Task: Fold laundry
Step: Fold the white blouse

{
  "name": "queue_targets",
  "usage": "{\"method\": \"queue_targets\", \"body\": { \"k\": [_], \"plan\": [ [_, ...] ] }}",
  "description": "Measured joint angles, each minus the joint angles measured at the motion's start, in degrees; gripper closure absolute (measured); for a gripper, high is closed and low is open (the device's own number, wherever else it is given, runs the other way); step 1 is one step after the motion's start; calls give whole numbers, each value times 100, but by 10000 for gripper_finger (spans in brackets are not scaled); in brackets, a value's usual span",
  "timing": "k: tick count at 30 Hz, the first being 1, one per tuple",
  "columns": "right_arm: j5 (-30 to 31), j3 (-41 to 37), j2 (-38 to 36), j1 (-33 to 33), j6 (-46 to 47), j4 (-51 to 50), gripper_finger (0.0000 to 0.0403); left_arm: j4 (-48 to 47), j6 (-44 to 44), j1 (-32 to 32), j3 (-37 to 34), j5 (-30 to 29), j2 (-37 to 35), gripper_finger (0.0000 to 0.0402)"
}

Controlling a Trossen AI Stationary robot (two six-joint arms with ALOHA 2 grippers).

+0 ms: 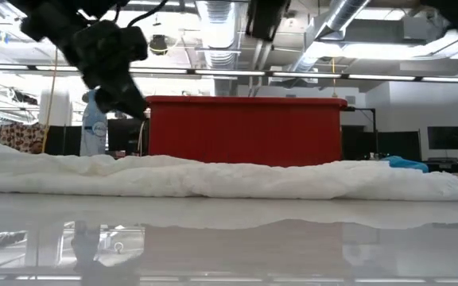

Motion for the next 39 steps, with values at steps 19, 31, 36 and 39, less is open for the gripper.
{"method": "queue_targets", "body": {
  "k": [19, 31, 36, 39],
  "plan": [
    [2398, -4329, -5945, 214, 1382, 4155, 368, 1590, 310, 1256, 389, 1650, -2, 207],
    [2988, -8484, -7379, 140, 3952, 6275, 383, 1882, -1014, 2074, 393, 1988, -2, 231],
    [3759, -9113, -7029, 203, 4886, 5988, 384, 927, -1157, 2573, 622, 2336, -2, 305],
    [3957, -9225, -6610, 118, 5243, 5799, 385, 115, -659, 2634, 706, 1877, 21, 368]
  ]
}}
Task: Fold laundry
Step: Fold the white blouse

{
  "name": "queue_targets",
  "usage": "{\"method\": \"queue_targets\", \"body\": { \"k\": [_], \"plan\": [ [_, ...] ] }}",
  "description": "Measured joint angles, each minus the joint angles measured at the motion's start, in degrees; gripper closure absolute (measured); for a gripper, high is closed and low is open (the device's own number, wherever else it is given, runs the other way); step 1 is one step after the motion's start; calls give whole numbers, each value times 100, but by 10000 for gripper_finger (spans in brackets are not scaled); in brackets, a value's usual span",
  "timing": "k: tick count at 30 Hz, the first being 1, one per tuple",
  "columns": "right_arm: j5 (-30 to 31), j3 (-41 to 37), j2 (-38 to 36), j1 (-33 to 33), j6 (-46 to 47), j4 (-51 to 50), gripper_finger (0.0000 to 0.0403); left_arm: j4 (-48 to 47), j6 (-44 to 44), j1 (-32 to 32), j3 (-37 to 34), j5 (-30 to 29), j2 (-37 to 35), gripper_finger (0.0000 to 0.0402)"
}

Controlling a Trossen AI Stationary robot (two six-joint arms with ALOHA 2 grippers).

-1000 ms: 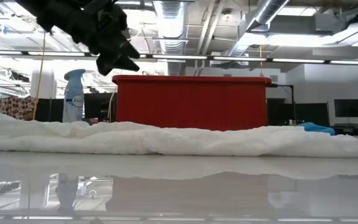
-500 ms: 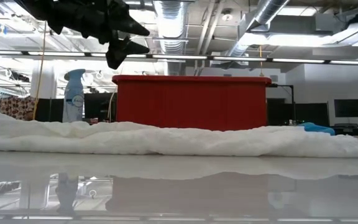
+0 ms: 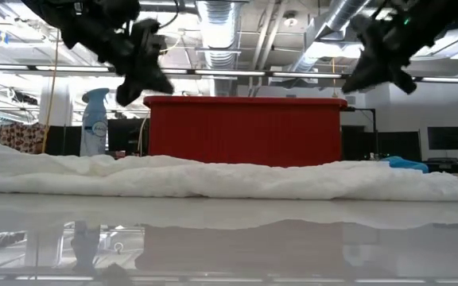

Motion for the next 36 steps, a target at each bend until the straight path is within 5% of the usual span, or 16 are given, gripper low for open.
{"method": "queue_targets", "body": {
  "k": [12, 16, 36],
  "plan": [
    [-152, -44, 1991, -371, 106, -340, 386, -334, 81, -51, -747, -294, 10, 401],
    [-651, -44, 2393, -512, -198, 130, 386, 22, -61, 6, -1095, -119, 10, 401],
    [-1223, -31, 3407, -700, 65, 147, 387, 390, -91, 15, -1995, -464, 10, 401]
  ]
}}
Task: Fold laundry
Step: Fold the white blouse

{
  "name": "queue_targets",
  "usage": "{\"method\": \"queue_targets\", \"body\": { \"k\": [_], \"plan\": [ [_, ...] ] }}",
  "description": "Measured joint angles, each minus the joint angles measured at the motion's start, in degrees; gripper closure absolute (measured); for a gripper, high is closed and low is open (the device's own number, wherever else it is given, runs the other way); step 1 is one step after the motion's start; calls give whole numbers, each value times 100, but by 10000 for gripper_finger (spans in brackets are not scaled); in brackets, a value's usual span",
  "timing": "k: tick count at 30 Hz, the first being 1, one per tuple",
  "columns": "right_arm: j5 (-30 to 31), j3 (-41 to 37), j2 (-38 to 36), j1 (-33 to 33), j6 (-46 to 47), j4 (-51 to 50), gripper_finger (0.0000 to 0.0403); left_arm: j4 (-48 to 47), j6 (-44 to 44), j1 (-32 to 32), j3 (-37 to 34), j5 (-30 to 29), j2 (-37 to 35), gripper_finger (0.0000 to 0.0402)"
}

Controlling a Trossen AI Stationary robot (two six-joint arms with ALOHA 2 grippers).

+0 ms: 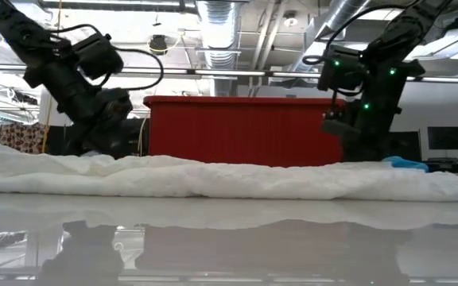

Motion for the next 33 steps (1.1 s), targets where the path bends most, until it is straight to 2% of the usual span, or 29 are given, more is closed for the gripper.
{"method": "queue_targets", "body": {
  "k": [10, 16, 20, 25, 29, 33],
  "plan": [
    [202, 0, -66, -9, 543, -524, 387, 211, -216, 2, -390, -426, 0, 401],
    [348, 142, -144, -9, 339, -574, 372, 315, -342, 2, -341, -492, -2, 401],
    [591, 392, -594, -76, 167, -774, 368, 338, -319, 58, -9, -516, -3, 401],
    [534, 433, -1377, -138, 171, -1319, 379, 320, -325, 225, 627, -418, -4, 401],
    [194, 437, -2129, 159, 569, -1900, 378, 432, -192, 242, 1319, 130, -4, 401],
    [-389, 410, -2718, 568, 1479, -2403, 346, 872, -133, 71, 1937, 468, 47, 394]
  ]
}}
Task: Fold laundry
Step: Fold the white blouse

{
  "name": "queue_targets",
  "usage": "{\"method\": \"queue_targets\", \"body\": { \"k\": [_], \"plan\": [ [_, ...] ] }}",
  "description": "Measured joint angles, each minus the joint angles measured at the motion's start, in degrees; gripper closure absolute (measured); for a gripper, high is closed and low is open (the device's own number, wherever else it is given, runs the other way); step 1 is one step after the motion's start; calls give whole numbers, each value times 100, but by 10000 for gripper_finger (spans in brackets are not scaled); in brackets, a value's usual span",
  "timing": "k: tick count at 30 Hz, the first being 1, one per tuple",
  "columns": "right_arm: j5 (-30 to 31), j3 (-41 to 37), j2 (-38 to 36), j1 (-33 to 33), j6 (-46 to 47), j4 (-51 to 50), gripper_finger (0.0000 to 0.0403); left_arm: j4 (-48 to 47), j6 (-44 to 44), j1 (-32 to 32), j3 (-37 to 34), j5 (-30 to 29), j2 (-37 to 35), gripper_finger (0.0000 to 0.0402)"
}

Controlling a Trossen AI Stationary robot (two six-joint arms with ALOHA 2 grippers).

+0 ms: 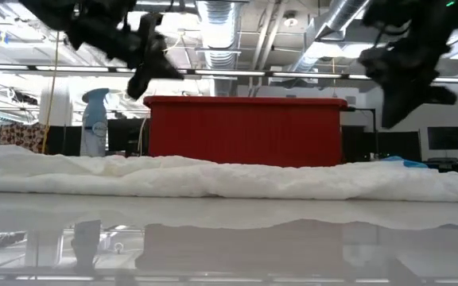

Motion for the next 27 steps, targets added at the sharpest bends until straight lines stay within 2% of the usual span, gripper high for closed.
{"method": "queue_targets", "body": {
  "k": [2, 6, 9, 11, 14, 20, 27],
  "plan": [
    [-260, -134, -229, 303, 500, 7, 317, 156, -100, -104, 266, 130, 187, 379],
    [-147, -420, -442, 982, 1342, -25, 240, 591, -226, -373, 794, 522, 878, 335],
    [294, -557, -474, 1331, 1778, 36, 184, 729, -202, -573, 1215, 634, 1571, 301],
    [789, -648, -452, 1534, 2158, 69, 166, 743, -334, -685, 1538, 639, 2096, 284],
    [1288, -755, -420, 1743, 2537, 40, 164, 1157, -524, -826, 2015, 1134, 2978, 275],
    [1404, -1116, -427, 1954, 3329, 10, 177, 2338, -1279, -1178, 3174, 2877, 4730, 287],
    [1797, -1210, -390, 2126, 3599, 114, 179, 2304, -1472, -1633, 4770, 3646, 6141, 318]
  ]
}}
